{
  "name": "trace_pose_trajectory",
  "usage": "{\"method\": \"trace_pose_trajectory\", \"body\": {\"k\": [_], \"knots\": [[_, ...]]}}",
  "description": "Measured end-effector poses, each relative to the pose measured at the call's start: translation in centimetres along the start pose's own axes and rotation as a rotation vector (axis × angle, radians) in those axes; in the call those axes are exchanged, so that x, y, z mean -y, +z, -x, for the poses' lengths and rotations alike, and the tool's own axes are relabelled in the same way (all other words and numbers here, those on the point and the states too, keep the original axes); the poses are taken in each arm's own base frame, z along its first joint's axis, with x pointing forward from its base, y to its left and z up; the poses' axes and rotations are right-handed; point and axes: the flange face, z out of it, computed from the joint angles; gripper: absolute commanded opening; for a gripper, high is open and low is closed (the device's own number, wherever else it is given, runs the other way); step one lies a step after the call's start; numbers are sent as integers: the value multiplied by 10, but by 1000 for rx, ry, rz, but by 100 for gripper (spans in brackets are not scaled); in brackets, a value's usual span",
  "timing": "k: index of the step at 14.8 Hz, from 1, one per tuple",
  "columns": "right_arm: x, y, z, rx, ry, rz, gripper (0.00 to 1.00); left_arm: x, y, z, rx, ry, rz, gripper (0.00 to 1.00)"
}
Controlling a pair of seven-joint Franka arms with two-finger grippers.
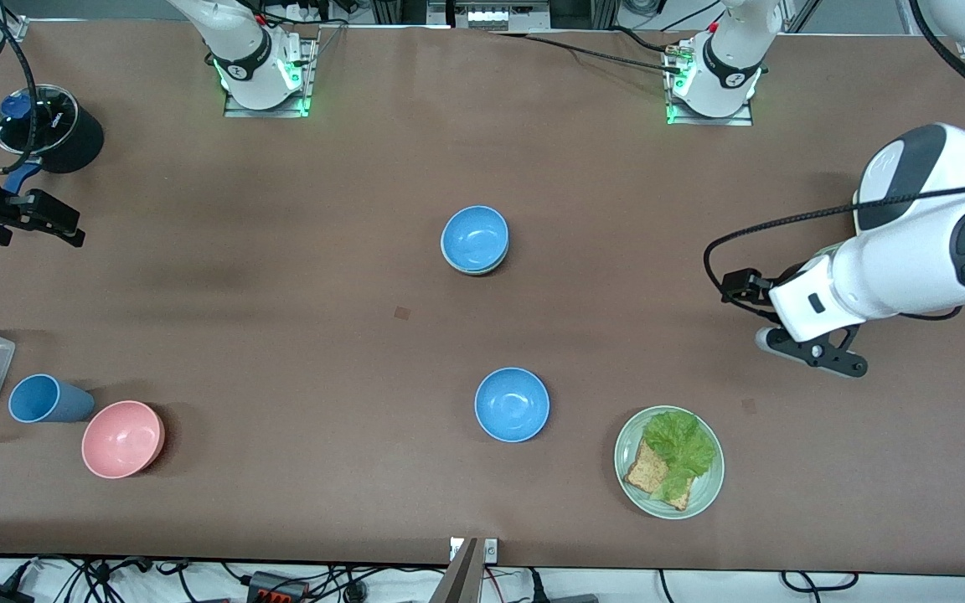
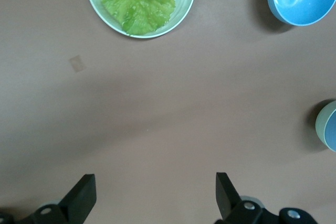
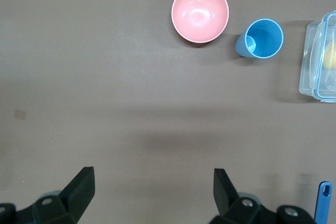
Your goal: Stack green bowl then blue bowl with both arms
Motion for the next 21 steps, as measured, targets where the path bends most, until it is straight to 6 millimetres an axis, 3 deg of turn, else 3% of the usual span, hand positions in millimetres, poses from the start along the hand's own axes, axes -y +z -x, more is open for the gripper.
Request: {"method": "trace_pose_trajectory", "body": {"k": [5, 8, 12, 16, 21], "knots": [[0, 0, 0, 0, 0, 0, 100, 13, -52, 34, -85, -101, -61, 100], [0, 0, 0, 1, 0, 0, 100, 32, -62, 68, -160, -191, -62, 100], [0, 1, 0, 2, 0, 0, 100, 29, -77, 114, -179, -220, -97, 100], [0, 2, -1, 4, 0, 0, 100, 33, -71, 125, -151, -183, -93, 100], [0, 2, -1, 4, 0, 0, 100, 4, -70, 125, -124, -134, -96, 100]]}}
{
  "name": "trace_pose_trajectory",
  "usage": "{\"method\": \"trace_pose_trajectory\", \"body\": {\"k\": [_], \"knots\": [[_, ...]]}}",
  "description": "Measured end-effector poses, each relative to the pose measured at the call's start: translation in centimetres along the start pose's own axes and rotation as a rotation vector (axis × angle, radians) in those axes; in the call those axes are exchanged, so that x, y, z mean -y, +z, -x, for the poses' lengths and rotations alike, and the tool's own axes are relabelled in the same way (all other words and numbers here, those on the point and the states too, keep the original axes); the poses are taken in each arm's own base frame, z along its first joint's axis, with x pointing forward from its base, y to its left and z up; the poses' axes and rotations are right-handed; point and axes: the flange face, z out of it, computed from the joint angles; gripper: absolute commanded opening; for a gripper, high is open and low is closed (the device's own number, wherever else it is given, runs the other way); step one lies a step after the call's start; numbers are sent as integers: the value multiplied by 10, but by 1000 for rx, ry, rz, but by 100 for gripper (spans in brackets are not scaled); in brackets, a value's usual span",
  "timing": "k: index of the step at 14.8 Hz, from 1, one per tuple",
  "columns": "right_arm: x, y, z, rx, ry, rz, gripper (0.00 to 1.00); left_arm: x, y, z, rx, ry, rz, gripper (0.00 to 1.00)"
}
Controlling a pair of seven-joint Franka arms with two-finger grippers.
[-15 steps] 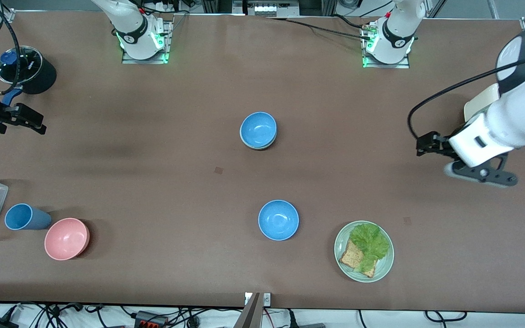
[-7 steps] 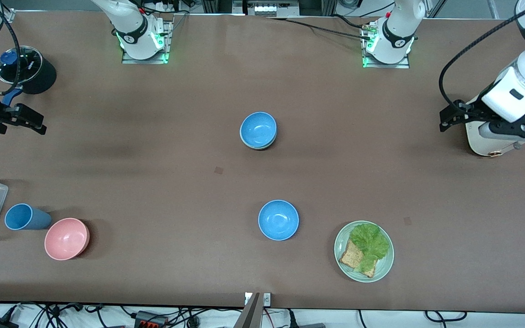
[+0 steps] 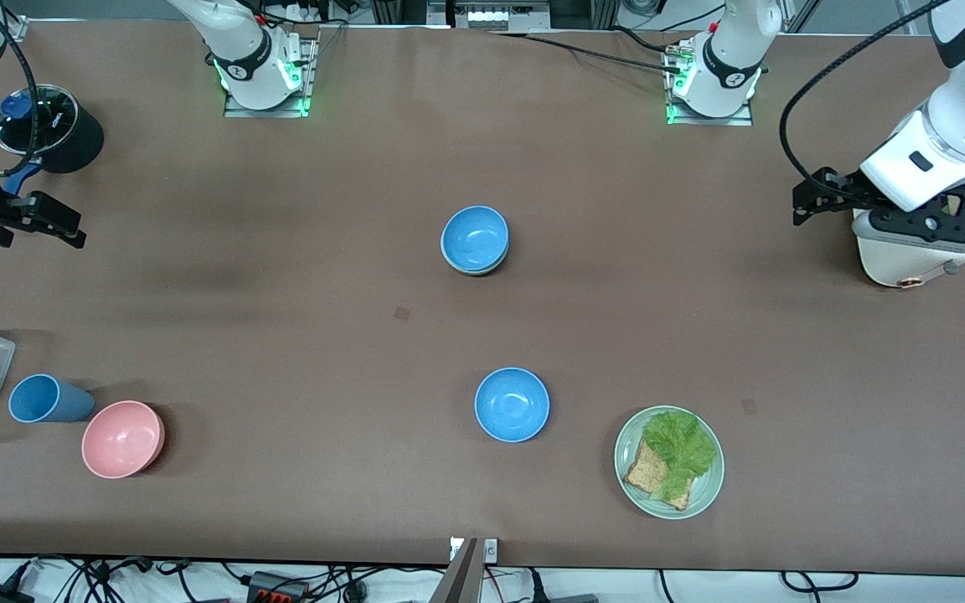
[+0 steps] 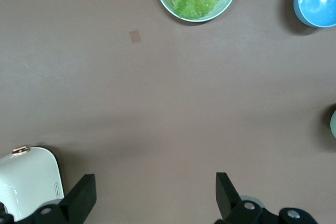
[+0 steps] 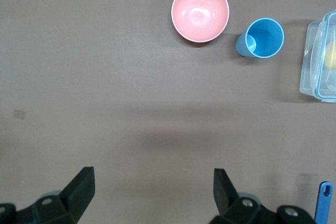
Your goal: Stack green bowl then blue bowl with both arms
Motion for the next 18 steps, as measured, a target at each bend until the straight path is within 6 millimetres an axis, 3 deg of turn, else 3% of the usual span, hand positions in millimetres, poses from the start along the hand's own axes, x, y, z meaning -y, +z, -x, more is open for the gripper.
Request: {"method": "trace_pose_trajectory", "body": {"k": [4, 8, 18], "knots": [[0, 0, 0, 0, 0, 0, 100, -19, 1, 2, 19, 30, 3, 100], [0, -2, 0, -3, 0, 0, 100, -9, 2, 5, 39, -8, 6, 100], [0, -3, 0, -5, 0, 0, 100, -6, 1, 5, 41, -23, 7, 100]]}}
